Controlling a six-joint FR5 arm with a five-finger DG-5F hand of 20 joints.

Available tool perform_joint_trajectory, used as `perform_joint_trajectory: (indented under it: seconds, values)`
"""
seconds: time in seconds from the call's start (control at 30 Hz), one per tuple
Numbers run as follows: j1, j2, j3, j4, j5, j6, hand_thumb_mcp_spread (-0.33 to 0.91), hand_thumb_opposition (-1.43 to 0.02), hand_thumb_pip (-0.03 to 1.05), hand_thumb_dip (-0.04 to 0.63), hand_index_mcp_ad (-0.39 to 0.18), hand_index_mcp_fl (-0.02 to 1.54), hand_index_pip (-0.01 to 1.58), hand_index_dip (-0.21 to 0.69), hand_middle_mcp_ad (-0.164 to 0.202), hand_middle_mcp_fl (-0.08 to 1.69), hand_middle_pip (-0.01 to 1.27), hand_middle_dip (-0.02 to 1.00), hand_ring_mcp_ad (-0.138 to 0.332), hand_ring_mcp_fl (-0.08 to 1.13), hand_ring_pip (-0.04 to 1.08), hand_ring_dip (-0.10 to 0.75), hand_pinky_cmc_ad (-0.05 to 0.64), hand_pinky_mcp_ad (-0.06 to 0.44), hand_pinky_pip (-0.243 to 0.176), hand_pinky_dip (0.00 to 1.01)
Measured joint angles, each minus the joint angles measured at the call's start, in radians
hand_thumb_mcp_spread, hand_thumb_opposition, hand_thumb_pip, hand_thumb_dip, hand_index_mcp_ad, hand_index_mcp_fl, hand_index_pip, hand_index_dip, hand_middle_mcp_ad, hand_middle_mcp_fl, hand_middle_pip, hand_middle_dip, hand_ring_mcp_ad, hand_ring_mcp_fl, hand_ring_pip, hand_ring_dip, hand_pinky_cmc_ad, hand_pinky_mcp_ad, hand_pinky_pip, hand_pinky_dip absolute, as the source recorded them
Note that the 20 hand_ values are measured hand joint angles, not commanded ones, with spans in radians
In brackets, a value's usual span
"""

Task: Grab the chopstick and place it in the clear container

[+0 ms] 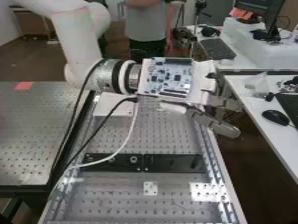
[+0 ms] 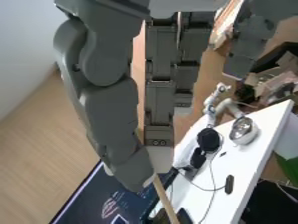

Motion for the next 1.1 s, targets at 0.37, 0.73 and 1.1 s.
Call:
perform_joint_trajectory:
  seconds: [0.37, 0.73, 1.1]
  values:
    - [0.095, 0.158, -0.087, 0.016, -0.024, -0.185, 0.79, -1.1, 0.43, 0.234, -0.253, 1.3, 0.44, 0.412, 0.028, 1.42, 0.18, 0.65, 0.0, 0.56, 0.12, 0.506, 0.38, 0.326, -0.012, 0.18]
    - [0.244, 0.224, -0.118, -0.089, -0.003, -0.276, 0.79, -1.1, 0.43, 0.234, -0.251, 1.3, 0.43, 0.429, 0.037, 1.42, 0.17, 0.65, 0.0, 0.57, 0.12, 0.51, 0.38, 0.326, -0.012, 0.18]
    - [0.323, 0.168, -0.068, -0.216, -0.003, -0.233, 0.79, -1.1, 0.43, 0.234, -0.246, 1.31, 0.4, 0.442, 0.038, 1.42, 0.18, 0.66, 0.0, 0.57, 0.12, 0.506, 0.38, 0.328, -0.012, 0.18]
